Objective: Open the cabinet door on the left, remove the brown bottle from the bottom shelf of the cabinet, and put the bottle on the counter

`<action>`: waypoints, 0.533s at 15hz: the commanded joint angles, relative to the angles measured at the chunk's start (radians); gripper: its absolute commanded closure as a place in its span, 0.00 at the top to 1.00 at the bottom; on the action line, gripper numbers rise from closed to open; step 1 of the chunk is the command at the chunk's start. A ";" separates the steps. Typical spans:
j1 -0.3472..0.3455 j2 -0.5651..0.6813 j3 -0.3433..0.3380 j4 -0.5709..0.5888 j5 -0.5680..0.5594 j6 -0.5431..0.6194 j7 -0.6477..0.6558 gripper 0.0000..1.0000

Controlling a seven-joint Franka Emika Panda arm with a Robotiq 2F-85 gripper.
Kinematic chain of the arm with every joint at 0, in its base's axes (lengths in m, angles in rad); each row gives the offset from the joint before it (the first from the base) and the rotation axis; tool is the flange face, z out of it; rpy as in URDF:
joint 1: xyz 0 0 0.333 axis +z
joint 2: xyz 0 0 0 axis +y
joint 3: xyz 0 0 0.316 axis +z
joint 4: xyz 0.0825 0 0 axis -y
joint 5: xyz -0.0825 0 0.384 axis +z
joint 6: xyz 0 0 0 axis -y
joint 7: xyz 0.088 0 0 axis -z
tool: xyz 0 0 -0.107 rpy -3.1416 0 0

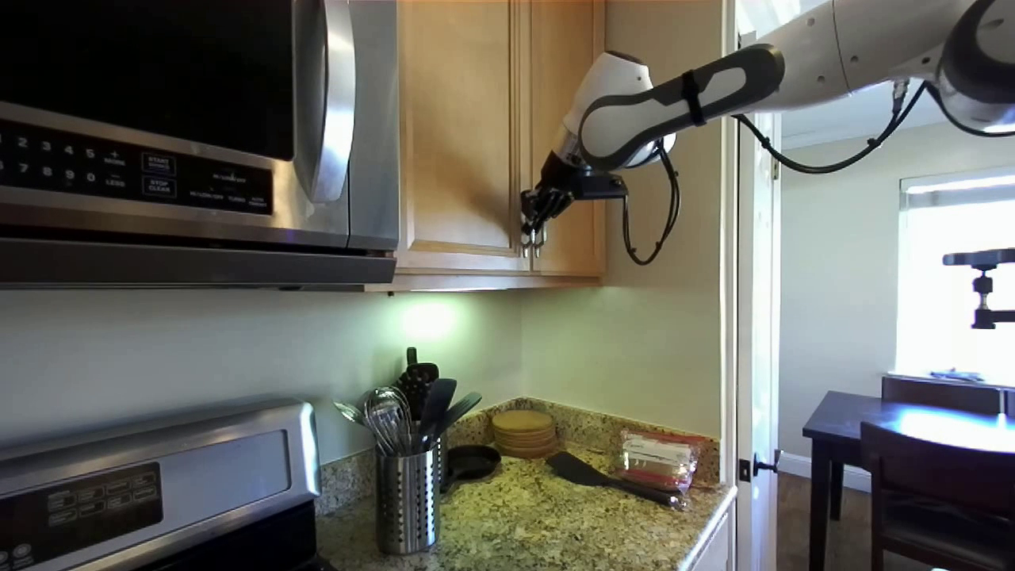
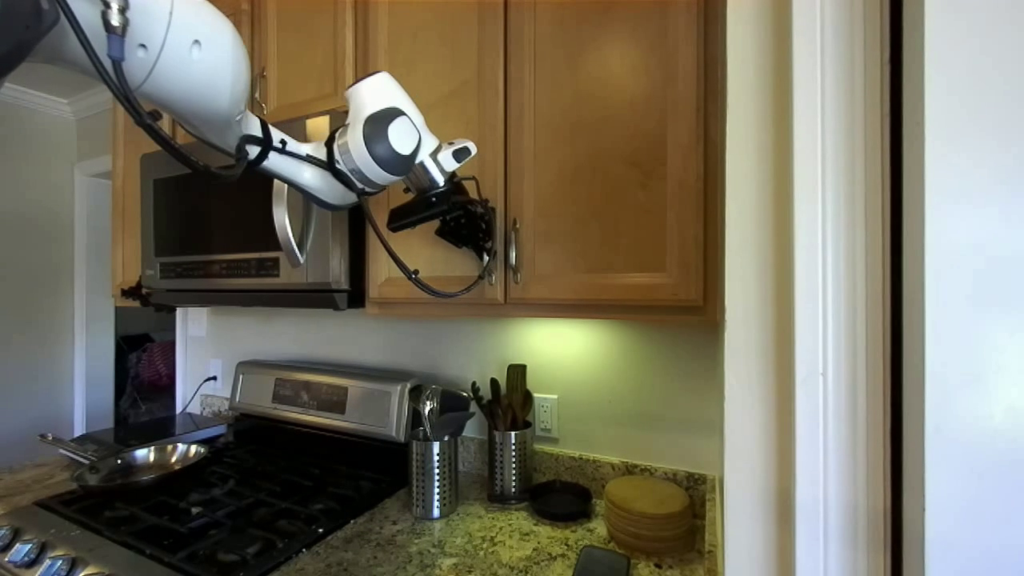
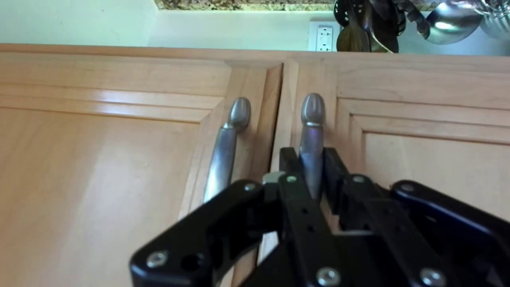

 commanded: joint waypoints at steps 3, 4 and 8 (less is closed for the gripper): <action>0.036 -0.153 0.053 -0.192 -0.263 -0.097 0.190 0.11; 0.036 -0.179 0.068 -0.216 -0.281 -0.108 0.214 0.11; 0.034 -0.275 0.125 -0.296 -0.297 -0.148 0.290 0.11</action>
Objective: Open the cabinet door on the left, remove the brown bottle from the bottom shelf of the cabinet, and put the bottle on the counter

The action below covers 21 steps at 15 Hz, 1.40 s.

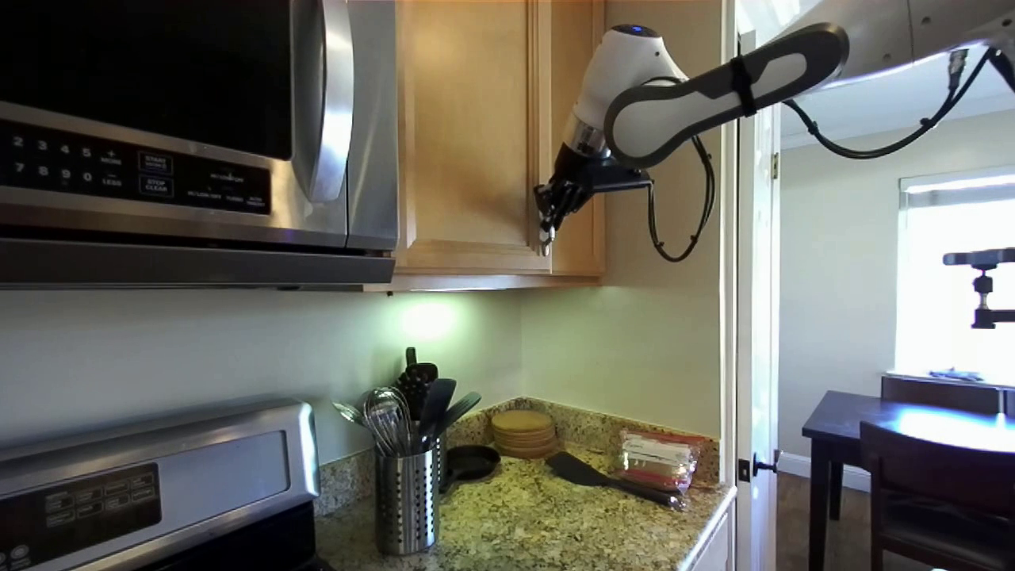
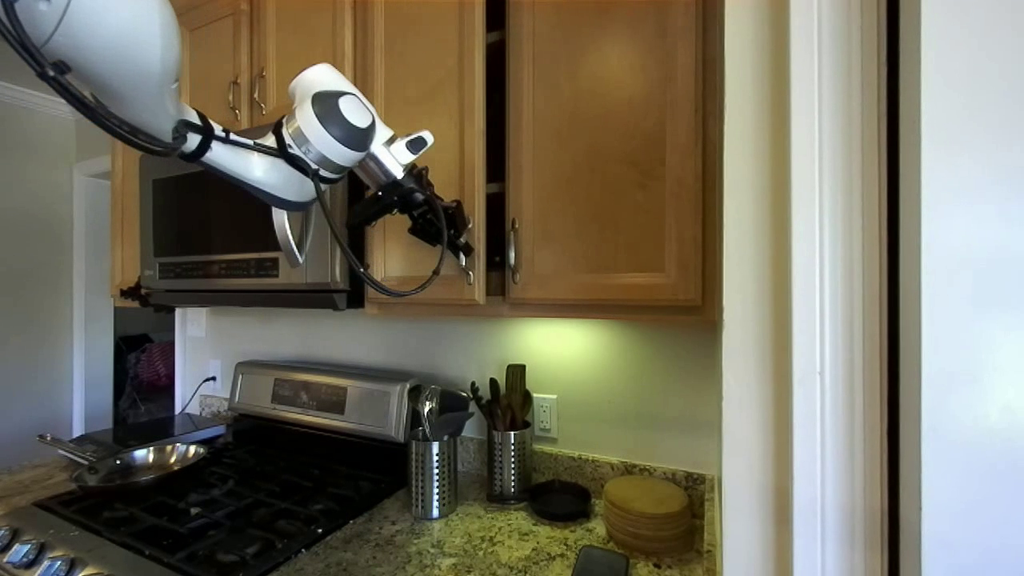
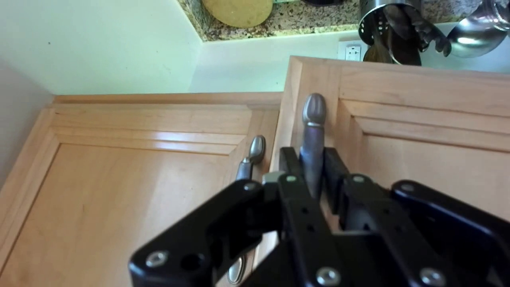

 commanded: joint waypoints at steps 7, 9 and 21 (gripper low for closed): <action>0.038 -0.259 0.153 -0.229 0.039 -0.128 0.018 0.10; 0.043 -0.297 0.182 -0.246 0.061 -0.165 0.036 0.11; 0.159 -0.416 0.324 -0.327 0.256 -0.272 -0.020 0.58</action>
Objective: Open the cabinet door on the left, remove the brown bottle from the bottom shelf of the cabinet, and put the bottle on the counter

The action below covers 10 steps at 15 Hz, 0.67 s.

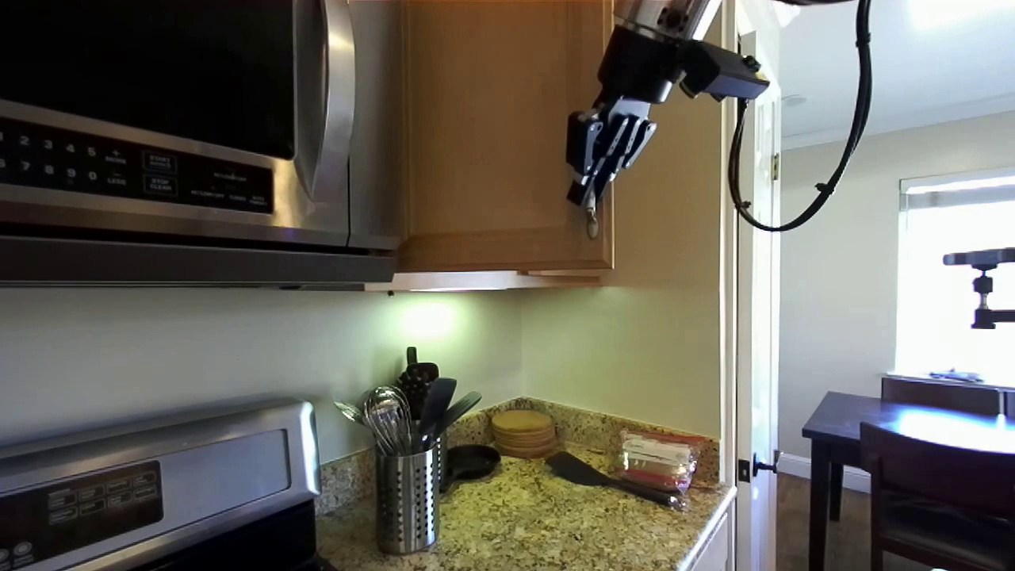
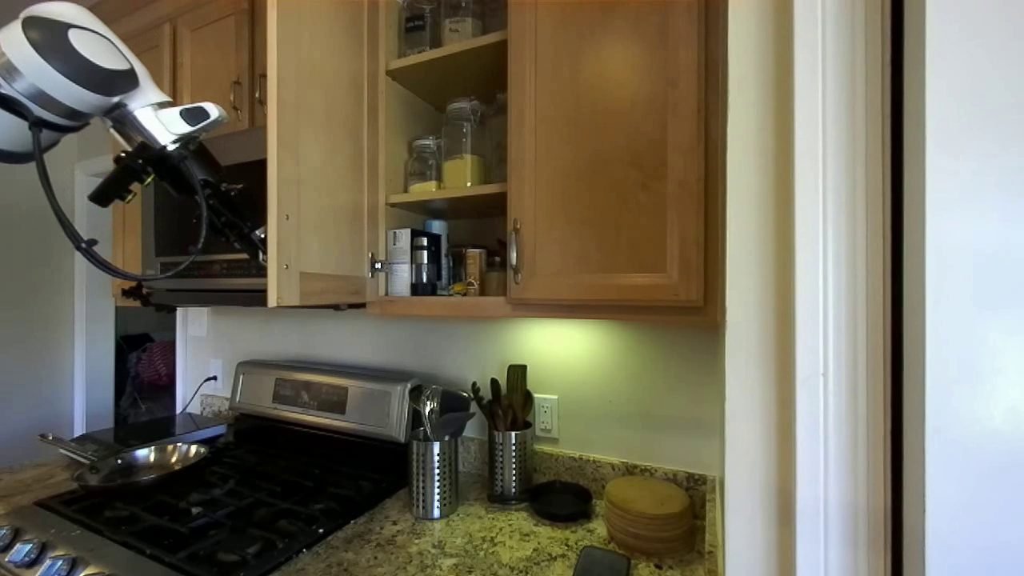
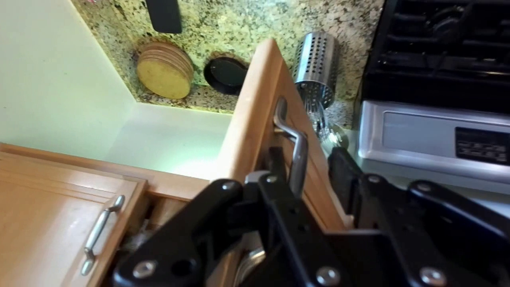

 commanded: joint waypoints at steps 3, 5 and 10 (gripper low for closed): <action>0.101 0.008 -0.087 -0.106 0.149 0.135 -0.180 0.78; 0.124 -0.010 -0.128 -0.138 0.230 0.115 -0.250 0.92; 0.110 -0.037 -0.175 -0.136 0.352 -0.075 -0.342 1.00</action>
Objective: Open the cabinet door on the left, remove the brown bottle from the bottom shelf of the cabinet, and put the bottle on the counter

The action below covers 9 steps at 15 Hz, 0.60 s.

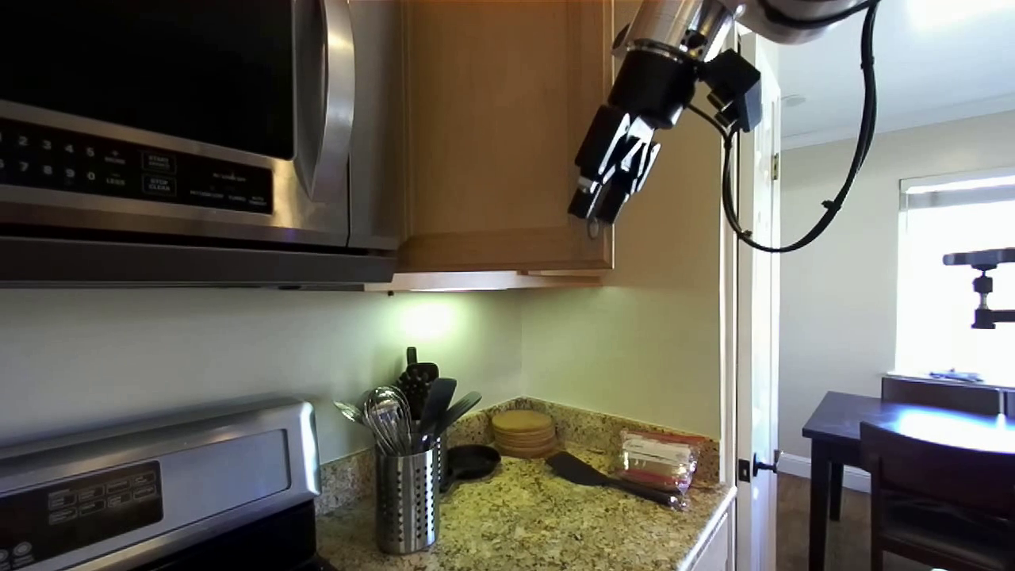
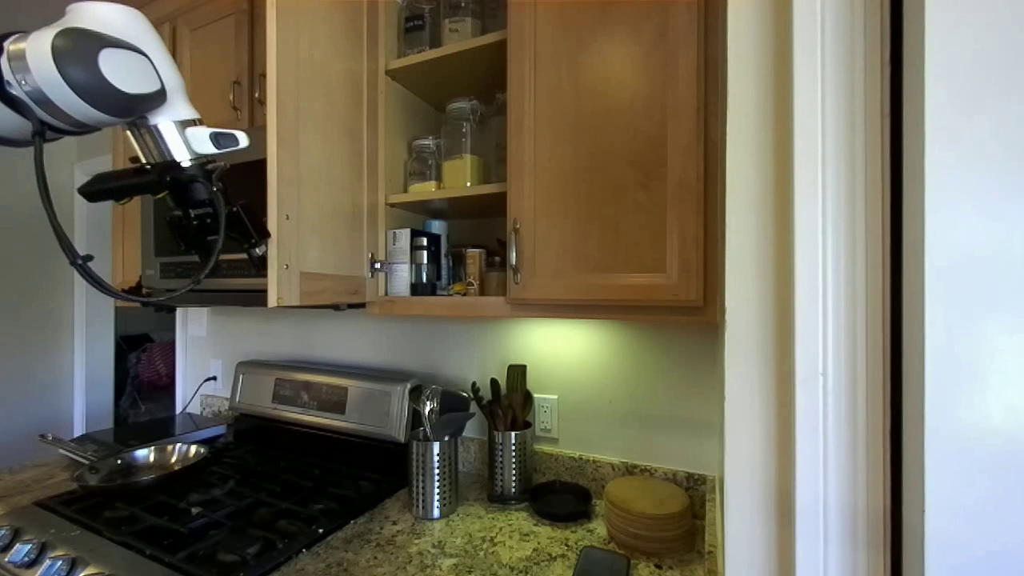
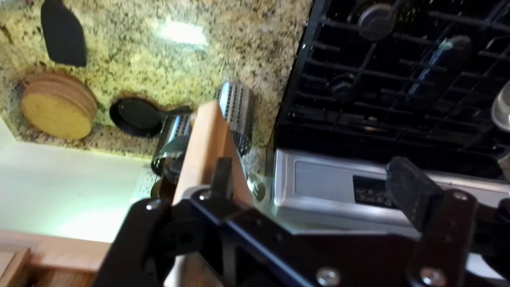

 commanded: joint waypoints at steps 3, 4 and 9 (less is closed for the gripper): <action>-0.021 -0.013 -0.026 -0.063 0.054 -0.247 -0.001 1.00; -0.030 -0.013 -0.030 -0.065 0.045 -0.285 0.000 1.00; -0.093 -0.004 -0.078 -0.073 -0.013 -0.337 -0.044 1.00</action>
